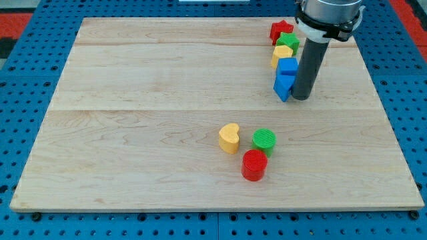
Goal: Separate the green circle and red circle
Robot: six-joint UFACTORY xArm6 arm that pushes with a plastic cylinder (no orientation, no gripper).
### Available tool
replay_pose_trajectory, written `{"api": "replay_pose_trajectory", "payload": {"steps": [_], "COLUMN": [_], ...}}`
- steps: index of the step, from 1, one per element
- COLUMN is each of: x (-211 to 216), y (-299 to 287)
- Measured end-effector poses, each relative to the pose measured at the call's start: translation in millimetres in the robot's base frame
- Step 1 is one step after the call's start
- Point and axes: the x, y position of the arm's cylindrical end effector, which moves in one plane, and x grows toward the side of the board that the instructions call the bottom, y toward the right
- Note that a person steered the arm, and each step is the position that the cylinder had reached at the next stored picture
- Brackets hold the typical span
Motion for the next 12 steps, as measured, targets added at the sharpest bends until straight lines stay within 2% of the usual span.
{"api": "replay_pose_trajectory", "payload": {"steps": [2, 3, 4, 5, 6, 8, 10, 12], "x": [-8.8, 28.8, 111.4, 170.3, 200.5, 187.7, 171.9, 131.9], "y": [36.5, 51.5, 44.5, 29.4, -37.5, -150.8, -113.9, -78.3]}}
